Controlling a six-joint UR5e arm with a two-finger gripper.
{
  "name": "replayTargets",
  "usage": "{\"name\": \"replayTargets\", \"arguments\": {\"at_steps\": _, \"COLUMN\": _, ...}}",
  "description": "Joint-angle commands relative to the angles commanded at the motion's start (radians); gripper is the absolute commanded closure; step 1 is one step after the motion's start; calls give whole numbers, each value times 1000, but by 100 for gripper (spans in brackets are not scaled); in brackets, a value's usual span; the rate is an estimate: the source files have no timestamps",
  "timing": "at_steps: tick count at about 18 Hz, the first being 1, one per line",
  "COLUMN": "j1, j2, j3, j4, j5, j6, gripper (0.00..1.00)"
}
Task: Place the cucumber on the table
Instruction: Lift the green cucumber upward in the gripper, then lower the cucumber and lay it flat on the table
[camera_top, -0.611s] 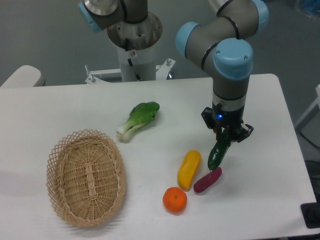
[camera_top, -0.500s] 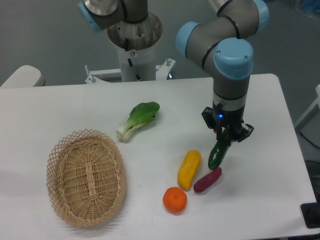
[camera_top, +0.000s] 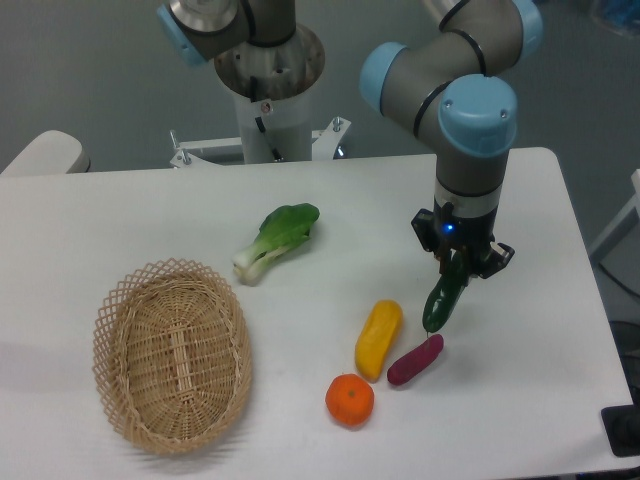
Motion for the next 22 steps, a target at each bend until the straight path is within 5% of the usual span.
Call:
{"name": "replayTargets", "arguments": {"at_steps": 11, "j1": 115, "j2": -3, "j3": -115, "j4": 20, "j5": 0, "j6": 454, "gripper": 82}}
{"name": "replayTargets", "arguments": {"at_steps": 18, "j1": 89, "j2": -92, "j3": -178, "j4": 147, "j5": 0, "j6": 496, "gripper": 82}}
{"name": "replayTargets", "arguments": {"at_steps": 22, "j1": 89, "j2": -116, "j3": -175, "j4": 150, "j5": 0, "j6": 496, "gripper": 81}}
